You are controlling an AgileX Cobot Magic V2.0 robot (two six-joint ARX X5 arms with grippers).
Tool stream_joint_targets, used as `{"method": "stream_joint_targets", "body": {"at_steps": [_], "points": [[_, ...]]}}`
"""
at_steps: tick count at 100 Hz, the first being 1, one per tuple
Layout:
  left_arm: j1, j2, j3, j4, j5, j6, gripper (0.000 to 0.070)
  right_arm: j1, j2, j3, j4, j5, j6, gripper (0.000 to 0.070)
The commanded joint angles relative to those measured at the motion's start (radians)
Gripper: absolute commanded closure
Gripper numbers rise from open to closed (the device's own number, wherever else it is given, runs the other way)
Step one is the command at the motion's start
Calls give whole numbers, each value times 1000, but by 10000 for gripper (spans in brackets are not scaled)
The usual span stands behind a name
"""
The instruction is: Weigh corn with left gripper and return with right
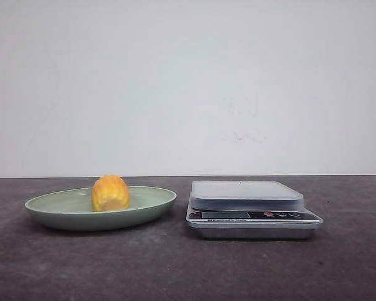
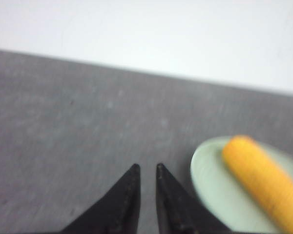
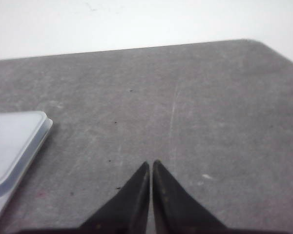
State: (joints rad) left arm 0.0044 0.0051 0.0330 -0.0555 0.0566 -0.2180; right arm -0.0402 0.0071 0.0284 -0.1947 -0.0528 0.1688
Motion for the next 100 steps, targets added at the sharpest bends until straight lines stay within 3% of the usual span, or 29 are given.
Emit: {"method": "stream_joint_targets", "body": {"at_steps": [1,9,21,25,33,38,63,82,100], "points": [[0,2,24,18,13,-149,687,0,3,54,0,-1,74,696],[0,23,78,14,35,-197,686,0,26,127,-28,-2,87,696],[0,104,200,-19,61,-193,674,1,101,261,-67,-4,87,664],[0,140,247,-27,84,-181,561,0,131,305,-76,-6,89,548],[0,217,344,-47,109,-175,185,1,190,391,-96,-35,94,205],[0,258,409,-76,111,-174,104,3,224,450,-127,-37,91,137],[-4,446,695,-219,147,-99,104,51,325,635,-210,-32,28,137],[-63,587,809,-214,158,-74,105,71,363,710,-264,-35,25,137],[-159,869,902,-241,157,-70,105,76,389,742,-282,-85,29,137]]}}
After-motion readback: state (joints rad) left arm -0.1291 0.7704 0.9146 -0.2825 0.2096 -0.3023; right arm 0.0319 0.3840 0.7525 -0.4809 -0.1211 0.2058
